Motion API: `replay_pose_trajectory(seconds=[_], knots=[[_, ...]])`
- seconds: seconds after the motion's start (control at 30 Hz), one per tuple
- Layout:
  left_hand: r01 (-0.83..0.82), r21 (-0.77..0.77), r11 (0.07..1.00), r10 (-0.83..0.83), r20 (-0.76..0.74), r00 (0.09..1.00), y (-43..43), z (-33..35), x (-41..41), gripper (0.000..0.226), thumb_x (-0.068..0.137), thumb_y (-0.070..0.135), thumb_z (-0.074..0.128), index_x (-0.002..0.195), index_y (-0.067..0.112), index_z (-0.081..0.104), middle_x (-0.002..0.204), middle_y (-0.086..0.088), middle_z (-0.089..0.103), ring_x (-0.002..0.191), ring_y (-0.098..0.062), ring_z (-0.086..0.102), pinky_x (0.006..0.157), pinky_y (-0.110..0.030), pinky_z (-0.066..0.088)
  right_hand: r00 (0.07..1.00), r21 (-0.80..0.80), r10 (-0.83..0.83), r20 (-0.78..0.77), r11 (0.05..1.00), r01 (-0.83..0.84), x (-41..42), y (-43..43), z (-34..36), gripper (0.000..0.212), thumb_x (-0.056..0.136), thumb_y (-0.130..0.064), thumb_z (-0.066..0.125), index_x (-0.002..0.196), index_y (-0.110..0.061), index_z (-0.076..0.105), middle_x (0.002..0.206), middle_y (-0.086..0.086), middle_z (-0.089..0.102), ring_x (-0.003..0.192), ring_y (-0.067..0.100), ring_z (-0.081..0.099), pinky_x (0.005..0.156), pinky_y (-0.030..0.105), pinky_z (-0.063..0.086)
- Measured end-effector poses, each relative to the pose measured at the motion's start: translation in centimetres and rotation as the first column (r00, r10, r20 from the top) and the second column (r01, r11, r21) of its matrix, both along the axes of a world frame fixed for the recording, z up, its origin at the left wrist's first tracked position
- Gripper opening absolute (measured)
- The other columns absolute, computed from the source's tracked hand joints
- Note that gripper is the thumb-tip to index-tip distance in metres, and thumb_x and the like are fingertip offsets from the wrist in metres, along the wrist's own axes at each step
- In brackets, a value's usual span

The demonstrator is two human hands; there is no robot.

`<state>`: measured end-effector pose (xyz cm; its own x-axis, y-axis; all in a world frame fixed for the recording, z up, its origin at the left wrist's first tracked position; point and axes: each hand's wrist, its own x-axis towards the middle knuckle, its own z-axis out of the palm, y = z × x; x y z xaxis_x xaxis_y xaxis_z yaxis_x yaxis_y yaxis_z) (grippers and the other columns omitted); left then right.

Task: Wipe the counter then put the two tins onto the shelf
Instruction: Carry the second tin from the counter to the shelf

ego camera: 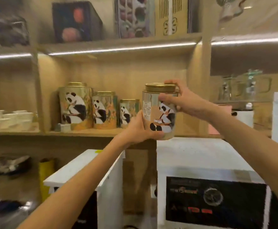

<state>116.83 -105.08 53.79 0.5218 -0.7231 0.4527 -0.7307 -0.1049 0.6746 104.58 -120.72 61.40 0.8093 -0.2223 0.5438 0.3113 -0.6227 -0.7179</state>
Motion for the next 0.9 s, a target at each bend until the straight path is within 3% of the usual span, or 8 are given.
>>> replay_pose_trajectory(seconds=[0.1, 0.2, 0.4, 0.47, 0.57, 0.7, 0.8, 0.9], knots=[[-0.150, 0.084, 0.985, 0.146, 0.053, 0.988, -4.0, -0.2, 5.5, 0.112, 0.067, 0.049, 0.086, 0.152, 0.024, 0.018, 0.155, -0.005, 0.032, 0.143, -0.028, 0.031, 0.117, -0.052, 0.032, 0.996, 0.040, 0.019, -0.091, 0.999, -0.015, 5.8, -3.8, -0.1, 0.073, 0.080, -0.031, 0.081, 0.139, -0.030, 0.038, 0.131, 0.006, 0.054, 0.107, 0.021, 0.064, 0.076, 0.034, 0.062], [-0.132, 0.084, 0.988, 0.132, 0.004, 0.991, -7.8, -1.4, 10.2, 0.100, 0.069, 0.045, 0.086, 0.148, 0.025, 0.027, 0.151, -0.003, 0.042, 0.136, -0.024, 0.043, 0.115, -0.046, 0.036, 0.992, 0.057, -0.063, -0.106, 0.996, 0.070, 11.1, -7.4, -0.8, 0.071, 0.078, -0.034, 0.082, 0.136, -0.029, 0.042, 0.131, 0.009, 0.057, 0.111, 0.027, 0.064, 0.091, 0.050, 0.059], [-0.124, 0.120, 0.985, 0.136, -0.096, 0.986, -12.6, -1.8, 16.3, 0.092, 0.073, 0.041, 0.083, 0.146, 0.022, 0.031, 0.147, -0.001, 0.048, 0.132, -0.021, 0.047, 0.108, -0.041, 0.038, 0.980, 0.064, -0.137, -0.143, 0.987, 0.147, 18.2, -12.2, -1.1, 0.073, 0.076, -0.040, 0.083, 0.136, -0.030, 0.042, 0.128, 0.005, 0.057, 0.113, 0.027, 0.061, 0.095, 0.053, 0.055], [-0.132, 0.122, 0.984, 0.146, -0.119, 0.982, -13.7, -1.9, 17.5, 0.088, 0.075, 0.038, 0.082, 0.145, 0.021, 0.031, 0.147, -0.002, 0.049, 0.133, -0.022, 0.047, 0.110, -0.042, 0.037, 0.977, 0.045, -0.161, -0.138, 0.985, 0.168, 19.9, -13.1, -1.3, 0.071, 0.077, -0.040, 0.082, 0.135, -0.028, 0.042, 0.124, 0.003, 0.059, 0.108, 0.024, 0.063, 0.090, 0.049, 0.057], [-0.177, 0.169, 0.970, 0.194, -0.094, 0.976, -14.9, -2.3, 18.9, 0.085, 0.079, 0.040, 0.079, 0.146, 0.020, 0.032, 0.149, -0.004, 0.047, 0.135, -0.024, 0.046, 0.111, -0.043, 0.036, 0.982, 0.022, -0.146, -0.116, 0.989, 0.150, 22.2, -14.2, -2.1, 0.070, 0.079, -0.039, 0.081, 0.135, -0.026, 0.042, 0.122, 0.002, 0.061, 0.097, 0.014, 0.065, 0.068, 0.030, 0.057], [-0.309, 0.175, 0.935, 0.327, -0.090, 0.941, -16.2, -3.1, 20.0, 0.063, 0.080, 0.042, 0.078, 0.130, 0.018, 0.046, 0.134, -0.007, 0.057, 0.118, -0.023, 0.056, 0.099, -0.038, 0.048, 0.984, -0.030, -0.150, -0.098, 0.989, 0.148, 24.4, -15.5, -2.5, 0.072, 0.079, -0.040, 0.081, 0.136, -0.025, 0.041, 0.122, 0.002, 0.061, 0.092, 0.008, 0.065, 0.055, 0.015, 0.051], [-0.438, 0.103, 0.893, 0.447, -0.093, 0.890, -17.2, -3.8, 20.2, 0.066, 0.076, 0.045, 0.080, 0.126, 0.015, 0.047, 0.127, -0.007, 0.057, 0.117, -0.025, 0.055, 0.100, -0.043, 0.050, 0.978, -0.041, -0.191, -0.086, 0.981, 0.188, 26.0, -16.1, -2.6, 0.075, 0.076, -0.044, 0.082, 0.136, -0.026, 0.040, 0.131, 0.007, 0.053, 0.108, 0.019, 0.061, 0.079, 0.031, 0.057], [-0.514, 0.043, 0.857, 0.515, -0.051, 0.855, -17.9, -4.5, 20.1, 0.081, 0.071, 0.057, 0.079, 0.130, 0.013, 0.046, 0.130, -0.007, 0.055, 0.123, -0.027, 0.051, 0.103, -0.045, 0.048, 0.949, -0.089, -0.309, -0.063, 0.949, 0.303, 27.3, -15.7, -3.3, 0.077, 0.075, -0.056, 0.077, 0.136, -0.032, 0.038, 0.138, 0.009, 0.039, 0.118, 0.025, 0.047, 0.101, 0.043, 0.049]])
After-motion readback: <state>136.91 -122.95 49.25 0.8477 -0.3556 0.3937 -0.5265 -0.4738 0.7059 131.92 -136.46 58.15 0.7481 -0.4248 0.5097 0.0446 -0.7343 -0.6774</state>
